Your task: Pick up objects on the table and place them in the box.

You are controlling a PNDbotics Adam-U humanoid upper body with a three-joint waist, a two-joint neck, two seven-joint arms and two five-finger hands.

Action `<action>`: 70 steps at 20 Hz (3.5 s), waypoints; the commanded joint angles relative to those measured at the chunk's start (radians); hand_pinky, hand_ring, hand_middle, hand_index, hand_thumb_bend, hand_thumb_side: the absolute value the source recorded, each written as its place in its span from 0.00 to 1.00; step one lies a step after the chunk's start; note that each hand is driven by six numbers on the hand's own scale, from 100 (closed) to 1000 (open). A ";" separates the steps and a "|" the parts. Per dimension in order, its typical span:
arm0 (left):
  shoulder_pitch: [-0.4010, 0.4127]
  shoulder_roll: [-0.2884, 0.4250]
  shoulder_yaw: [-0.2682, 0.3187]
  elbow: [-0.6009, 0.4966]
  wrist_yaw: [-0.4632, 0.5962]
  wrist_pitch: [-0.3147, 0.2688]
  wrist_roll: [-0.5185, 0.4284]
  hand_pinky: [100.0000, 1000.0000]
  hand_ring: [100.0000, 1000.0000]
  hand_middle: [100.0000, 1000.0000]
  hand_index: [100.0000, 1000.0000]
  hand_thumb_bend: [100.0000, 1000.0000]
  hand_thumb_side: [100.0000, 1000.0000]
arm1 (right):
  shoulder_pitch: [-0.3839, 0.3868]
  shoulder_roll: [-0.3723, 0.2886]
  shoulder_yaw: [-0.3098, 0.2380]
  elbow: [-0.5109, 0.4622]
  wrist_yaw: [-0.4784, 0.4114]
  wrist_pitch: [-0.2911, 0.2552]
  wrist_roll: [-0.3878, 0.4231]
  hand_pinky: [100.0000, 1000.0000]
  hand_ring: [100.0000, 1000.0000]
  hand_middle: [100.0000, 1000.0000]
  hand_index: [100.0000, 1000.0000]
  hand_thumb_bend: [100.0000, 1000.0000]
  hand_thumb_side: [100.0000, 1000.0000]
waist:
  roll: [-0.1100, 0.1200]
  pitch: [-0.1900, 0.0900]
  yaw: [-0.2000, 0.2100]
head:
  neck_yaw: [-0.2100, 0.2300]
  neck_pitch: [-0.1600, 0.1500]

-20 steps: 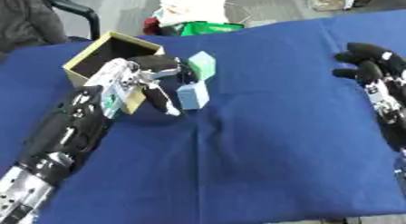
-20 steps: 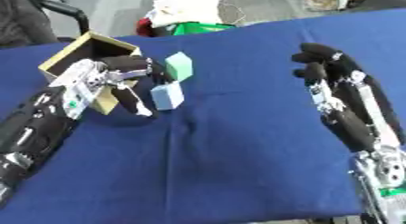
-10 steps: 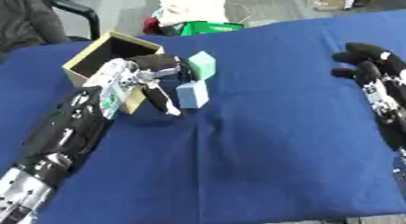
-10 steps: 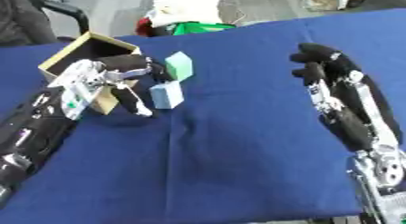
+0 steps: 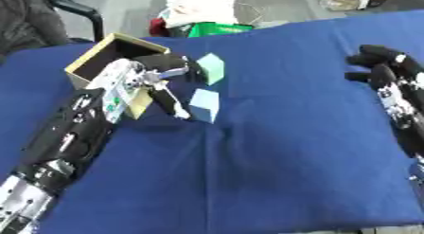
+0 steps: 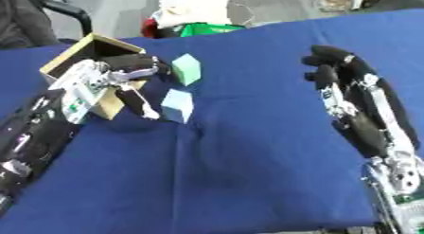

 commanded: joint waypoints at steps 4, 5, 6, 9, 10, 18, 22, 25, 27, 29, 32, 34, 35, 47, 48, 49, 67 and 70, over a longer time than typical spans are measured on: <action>-0.018 0.010 -0.004 0.013 0.006 -0.016 -0.030 0.73 0.68 0.63 0.81 0.55 0.27 | -0.016 -0.004 -0.001 -0.012 -0.005 -0.002 0.003 0.75 0.83 0.68 0.83 0.00 0.58 | -0.005 -0.012 -0.003 | -0.001 -0.007; -0.018 0.007 -0.005 0.018 0.006 -0.018 -0.034 0.73 0.68 0.62 0.81 0.54 0.26 | -0.016 -0.005 -0.001 -0.012 -0.005 -0.002 0.003 0.75 0.83 0.68 0.83 0.00 0.58 | -0.005 -0.012 -0.004 | -0.001 -0.007; -0.017 0.005 -0.006 0.023 0.005 -0.020 -0.036 0.73 0.68 0.62 0.81 0.54 0.26 | -0.016 -0.005 -0.001 -0.012 -0.005 -0.002 0.003 0.75 0.83 0.68 0.83 0.00 0.58 | -0.005 -0.011 -0.004 | -0.001 -0.007; -0.013 -0.004 -0.008 0.037 0.008 -0.024 -0.038 0.72 0.66 0.59 0.79 0.50 0.24 | -0.017 -0.004 0.000 -0.013 -0.004 -0.002 0.004 0.75 0.83 0.68 0.83 0.00 0.58 | -0.005 -0.009 -0.005 | -0.001 -0.008; -0.012 -0.006 -0.008 0.040 0.009 -0.025 -0.036 0.72 0.66 0.57 0.78 0.48 0.23 | -0.017 -0.004 0.000 -0.012 -0.004 -0.002 0.004 0.75 0.83 0.68 0.83 0.00 0.58 | -0.006 -0.009 -0.005 | -0.001 -0.008; -0.008 -0.008 0.002 0.037 -0.001 -0.016 0.055 0.67 0.57 0.40 0.64 0.16 0.04 | -0.017 -0.002 0.000 -0.012 -0.005 -0.002 0.004 0.75 0.83 0.68 0.82 0.00 0.58 | -0.008 -0.009 -0.009 | 0.000 -0.011; -0.016 0.021 0.023 -0.003 0.004 0.006 0.099 0.68 0.56 0.38 0.63 0.16 0.02 | -0.015 -0.002 -0.001 -0.012 -0.006 -0.002 0.003 0.75 0.83 0.68 0.82 0.00 0.58 | -0.008 -0.013 -0.005 | -0.001 -0.009; -0.028 0.065 0.047 -0.052 0.017 0.031 0.107 0.68 0.57 0.38 0.63 0.17 0.02 | -0.013 -0.003 -0.002 -0.010 -0.006 -0.002 0.002 0.75 0.83 0.68 0.82 0.00 0.58 | -0.006 -0.017 -0.002 | -0.004 -0.007; -0.034 0.100 0.073 -0.082 0.023 0.056 0.112 0.69 0.57 0.39 0.64 0.18 0.03 | -0.012 -0.004 -0.003 -0.009 -0.006 -0.002 0.001 0.75 0.83 0.68 0.82 0.00 0.58 | -0.005 -0.020 0.001 | -0.006 -0.006; -0.038 0.131 0.102 -0.095 0.019 0.084 0.117 0.69 0.57 0.39 0.64 0.18 0.02 | -0.010 -0.004 -0.004 -0.008 -0.005 -0.001 0.001 0.75 0.83 0.68 0.82 0.00 0.58 | -0.004 -0.023 0.004 | -0.009 -0.005; -0.038 0.168 0.158 -0.080 -0.007 0.136 0.139 0.69 0.57 0.40 0.64 0.19 0.02 | -0.008 -0.005 -0.005 -0.007 -0.005 -0.002 0.000 0.75 0.83 0.68 0.82 0.00 0.58 | -0.003 -0.025 0.009 | -0.013 -0.005; -0.035 0.186 0.191 -0.047 -0.033 0.167 0.157 0.69 0.58 0.40 0.65 0.20 0.02 | -0.007 -0.005 -0.005 -0.006 -0.005 -0.002 0.000 0.75 0.83 0.68 0.82 0.00 0.58 | -0.003 -0.026 0.013 | -0.014 -0.005; -0.034 0.191 0.204 -0.022 -0.046 0.182 0.164 0.69 0.58 0.41 0.65 0.21 0.02 | -0.006 -0.005 -0.005 -0.006 -0.005 -0.002 0.000 0.75 0.83 0.68 0.82 0.00 0.58 | -0.003 -0.027 0.015 | -0.014 -0.005; -0.026 0.174 0.277 0.187 -0.169 0.267 0.261 0.74 0.70 0.69 0.85 0.61 0.32 | -0.007 -0.003 -0.006 -0.007 -0.002 -0.002 -0.001 0.75 0.83 0.68 0.82 0.00 0.58 | -0.008 -0.022 0.009 | -0.015 -0.008; -0.028 0.172 0.276 0.181 -0.170 0.269 0.270 0.74 0.70 0.70 0.85 0.64 0.34 | -0.007 -0.003 -0.006 -0.007 -0.002 -0.002 -0.001 0.75 0.83 0.68 0.82 0.00 0.58 | -0.008 -0.022 0.008 | -0.014 -0.007; -0.030 0.169 0.274 0.174 -0.169 0.269 0.279 0.75 0.70 0.71 0.86 0.66 0.36 | -0.007 -0.003 -0.006 -0.007 -0.003 -0.002 -0.001 0.75 0.83 0.68 0.82 0.00 0.58 | -0.008 -0.022 0.007 | -0.014 -0.007; -0.155 -0.002 0.175 0.118 -0.204 0.159 0.205 0.74 0.69 0.66 0.84 0.62 0.39 | -0.021 -0.002 0.014 -0.006 -0.010 0.000 0.018 0.75 0.83 0.68 0.82 0.00 0.58 | 0.001 -0.018 -0.050 | 0.011 -0.008; -0.160 -0.031 0.188 0.163 -0.230 0.171 0.211 0.73 0.67 0.65 0.83 0.62 0.41 | -0.023 -0.001 0.018 -0.006 -0.010 0.000 0.022 0.75 0.83 0.68 0.82 0.00 0.58 | 0.005 -0.013 -0.061 | 0.017 -0.010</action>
